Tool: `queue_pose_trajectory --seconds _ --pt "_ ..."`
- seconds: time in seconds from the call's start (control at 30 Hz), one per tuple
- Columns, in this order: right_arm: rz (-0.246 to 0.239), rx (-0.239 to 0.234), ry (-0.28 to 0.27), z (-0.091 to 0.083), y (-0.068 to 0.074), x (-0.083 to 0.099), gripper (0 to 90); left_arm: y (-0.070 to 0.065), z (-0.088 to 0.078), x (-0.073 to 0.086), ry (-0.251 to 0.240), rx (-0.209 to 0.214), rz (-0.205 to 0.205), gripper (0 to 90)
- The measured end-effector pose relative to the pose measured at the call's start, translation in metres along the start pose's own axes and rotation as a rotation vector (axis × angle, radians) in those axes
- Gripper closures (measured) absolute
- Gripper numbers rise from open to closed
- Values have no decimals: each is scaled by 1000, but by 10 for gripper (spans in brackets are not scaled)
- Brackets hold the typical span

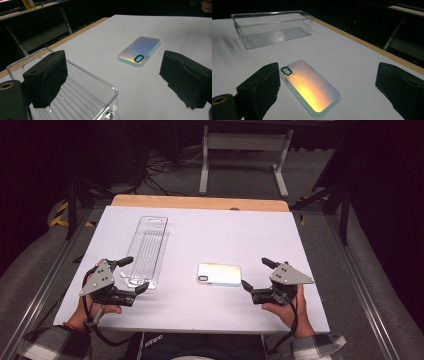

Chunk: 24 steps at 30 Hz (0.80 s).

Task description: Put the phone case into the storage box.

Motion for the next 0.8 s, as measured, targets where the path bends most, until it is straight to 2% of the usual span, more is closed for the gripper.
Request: queue_pose_trajectory --seconds 0.23,0.3,0.4,0.47,0.53,0.63,0.8 --pt "-11 -47 44 7 0 1 57 -3 6 6 25 21 10 85" --pt "-20 -53 56 10 -1 0 56 -6 5 9 37 27 29 85" --pt "-23 -63 68 15 -3 -4 44 -7 2 11 43 22 23 85" --pt "-24 -88 78 18 -4 -7 44 -8 1 11 43 21 15 82" --pt "-35 -112 121 24 -6 -11 44 -7 1 11 50 22 18 81" --pt "-37 -172 179 35 -10 -16 44 -8 2 13 55 20 17 79" --pt "-61 -247 335 68 -17 -21 53 -8 2 15 69 0 27 80"
Point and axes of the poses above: each handheld gripper's, and its own axes: z roughly forward along the jaws, x roughly out of its underside, y roughly to its left, the point moved 3 cm from there along z, roughly forward along the jaws, and after that the axes turned 10 degrees about -x, right-handed, at the moved point
